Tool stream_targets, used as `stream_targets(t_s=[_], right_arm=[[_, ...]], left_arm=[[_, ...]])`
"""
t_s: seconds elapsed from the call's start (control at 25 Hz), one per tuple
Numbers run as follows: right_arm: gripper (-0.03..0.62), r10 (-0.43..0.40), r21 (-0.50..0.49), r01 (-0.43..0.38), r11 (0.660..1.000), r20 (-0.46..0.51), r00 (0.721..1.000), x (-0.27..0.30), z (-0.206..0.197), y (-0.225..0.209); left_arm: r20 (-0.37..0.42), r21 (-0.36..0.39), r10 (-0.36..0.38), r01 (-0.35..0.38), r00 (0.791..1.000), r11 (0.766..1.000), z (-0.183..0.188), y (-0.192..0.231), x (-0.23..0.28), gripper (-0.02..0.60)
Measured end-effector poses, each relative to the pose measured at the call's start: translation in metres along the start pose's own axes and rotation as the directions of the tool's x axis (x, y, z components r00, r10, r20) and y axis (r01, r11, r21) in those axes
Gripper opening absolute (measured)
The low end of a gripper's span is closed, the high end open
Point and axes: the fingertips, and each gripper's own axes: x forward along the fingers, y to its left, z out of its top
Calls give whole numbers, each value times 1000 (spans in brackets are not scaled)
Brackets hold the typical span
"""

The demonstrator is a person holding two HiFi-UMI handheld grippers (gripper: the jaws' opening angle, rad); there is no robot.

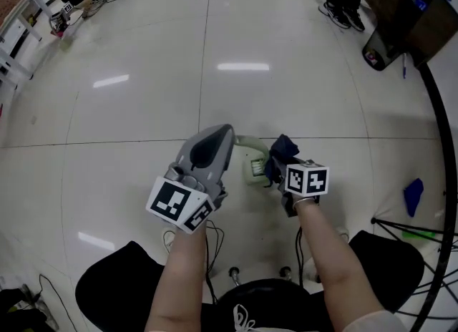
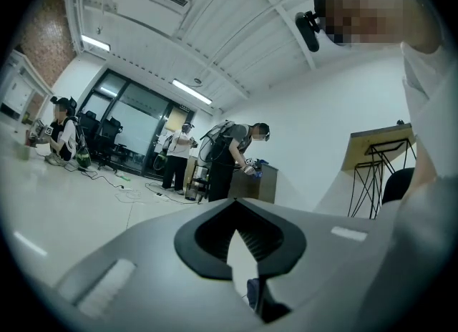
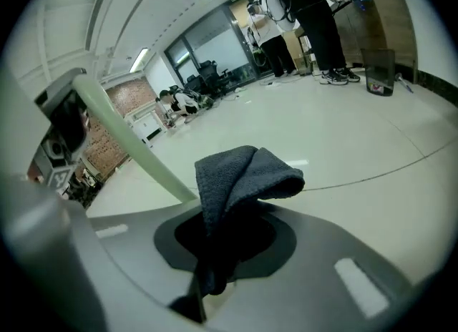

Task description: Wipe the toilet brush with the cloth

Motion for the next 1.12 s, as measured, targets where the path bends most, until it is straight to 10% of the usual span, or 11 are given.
stream_targets(t_s=[0.28,0.44,0.64,0.8,1.0,1.12], right_arm=[[63,18,36,-11,999,-175,984,26,-55,-15],[63,115,-37,-120,992,-109,987,-5,-43,15],[63,290,-367,-335,868,-174,941,-48,-61,113],[63,308,-537,-308,785,-94,947,-64,-16,181],[63,301,-578,-235,781,19,953,-77,45,216],[63,268,-515,-188,836,84,960,-76,56,206]], left_arm=[[-29,-11,1,-1,1000,1000,-2,1,1,6],[-41,-43,3,-5,999,999,-3,2,2,6],[-53,-63,-2,-1,999,998,-4,2,0,6],[-70,-63,-10,6,997,998,-4,0,-5,5],[-87,-51,-15,11,996,999,-5,-4,-6,5],[-95,-52,-21,17,995,999,-7,-6,-3,5]])
